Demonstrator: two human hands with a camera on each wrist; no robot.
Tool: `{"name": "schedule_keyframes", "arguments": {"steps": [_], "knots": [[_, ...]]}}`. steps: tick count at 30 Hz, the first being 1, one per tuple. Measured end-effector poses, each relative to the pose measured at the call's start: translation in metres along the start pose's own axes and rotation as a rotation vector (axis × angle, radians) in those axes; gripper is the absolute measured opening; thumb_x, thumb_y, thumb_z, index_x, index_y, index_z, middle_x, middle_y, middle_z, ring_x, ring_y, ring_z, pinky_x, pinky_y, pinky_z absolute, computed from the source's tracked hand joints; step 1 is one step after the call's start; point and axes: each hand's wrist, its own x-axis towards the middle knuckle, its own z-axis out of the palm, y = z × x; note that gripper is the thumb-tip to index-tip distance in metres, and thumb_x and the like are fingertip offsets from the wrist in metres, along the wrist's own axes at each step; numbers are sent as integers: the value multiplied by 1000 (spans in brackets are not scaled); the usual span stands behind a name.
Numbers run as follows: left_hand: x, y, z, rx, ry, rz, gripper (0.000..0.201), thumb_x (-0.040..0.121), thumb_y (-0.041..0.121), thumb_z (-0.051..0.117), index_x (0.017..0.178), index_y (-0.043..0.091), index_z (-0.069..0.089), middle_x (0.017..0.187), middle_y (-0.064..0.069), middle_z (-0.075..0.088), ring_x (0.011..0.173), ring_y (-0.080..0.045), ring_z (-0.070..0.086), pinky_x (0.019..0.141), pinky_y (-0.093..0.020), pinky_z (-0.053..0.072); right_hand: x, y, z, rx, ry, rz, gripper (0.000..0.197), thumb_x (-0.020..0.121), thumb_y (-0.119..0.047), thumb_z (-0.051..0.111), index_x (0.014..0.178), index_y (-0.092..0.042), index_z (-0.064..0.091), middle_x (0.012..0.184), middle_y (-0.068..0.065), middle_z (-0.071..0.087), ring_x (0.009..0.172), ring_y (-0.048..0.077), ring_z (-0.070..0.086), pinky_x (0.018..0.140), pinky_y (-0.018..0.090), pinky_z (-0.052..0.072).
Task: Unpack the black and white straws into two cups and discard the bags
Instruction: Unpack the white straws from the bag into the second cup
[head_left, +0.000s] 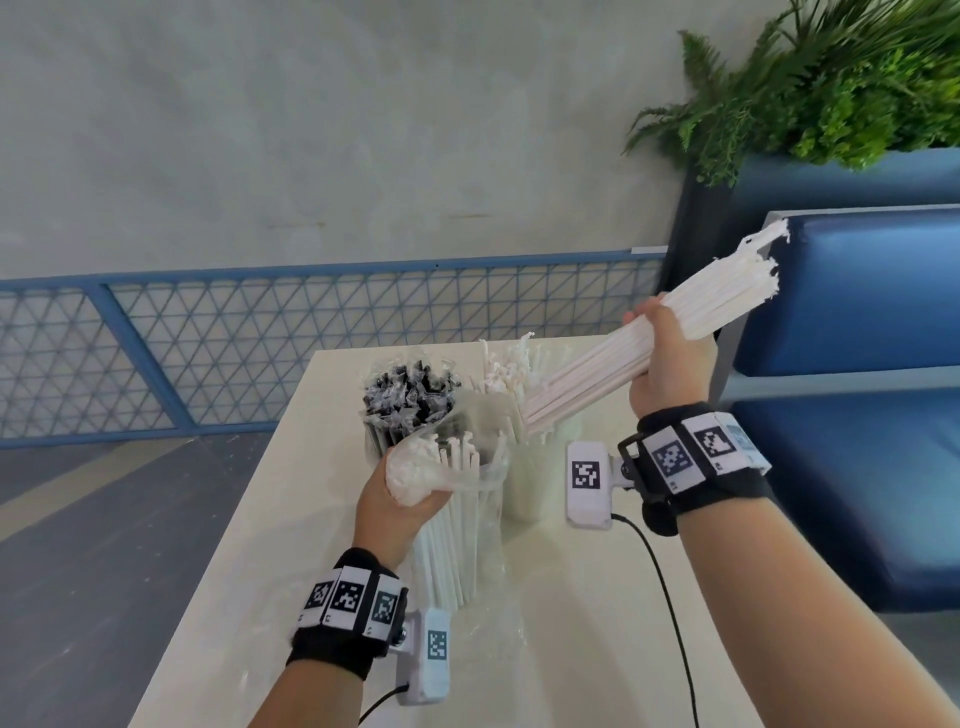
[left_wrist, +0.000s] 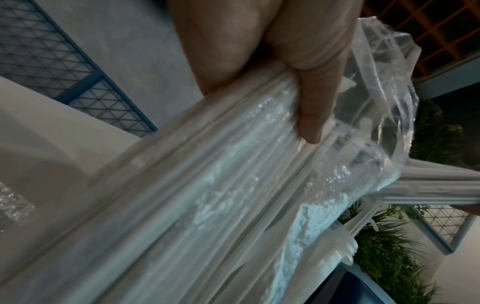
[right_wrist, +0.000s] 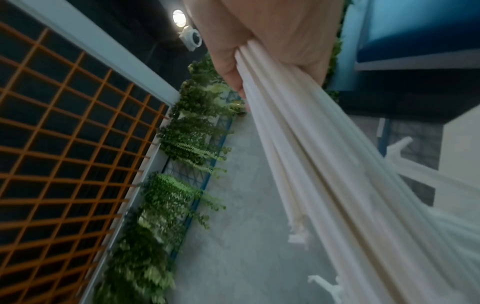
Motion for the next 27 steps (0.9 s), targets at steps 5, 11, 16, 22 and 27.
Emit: {"name": "schedule_keyframes", "arguments": {"steps": [5,11,16,22,27], "knots": [[3,2,4,-33,-61,2,57,69,-3,77,105,35,56,105,10,64,87,13,61,69,-6,48,2,11,19,-231,-22,-169,22,76,-11,65,95,-2,59,80,1,58,73,13,56,61,21,47],[7,1,5,-64,-121,-3,57,66,-7,78,104,30,56,104,8,65,89,9,64,72,-9,49,-1,62,24,-542,-169,-104,30,80,-21,69,106,-12,57,95,-1,61,90,16,58,72,22,46],[8,-4,2,-103,-114,-39,65,49,25,83,109,29,58,107,5,68,98,-2,65,75,-14,51,3,77,24,-581,-213,-219,25,79,-11,68,98,-21,54,79,-15,57,67,-8,55,58,2,41],[10,-7,2,-93,-95,-48,66,49,22,84,109,29,58,109,2,68,101,-5,64,81,-19,52,4,96,21,-736,-383,-157,11,88,-11,56,96,-17,51,73,-5,56,63,3,50,54,6,38],[11,-8,1,-100,-83,-57,65,50,24,84,109,30,59,112,-1,68,107,-12,63,90,-30,50,3,102,22,-817,-424,-57,30,91,-17,55,120,-11,48,108,2,57,95,17,52,83,24,39]]}}
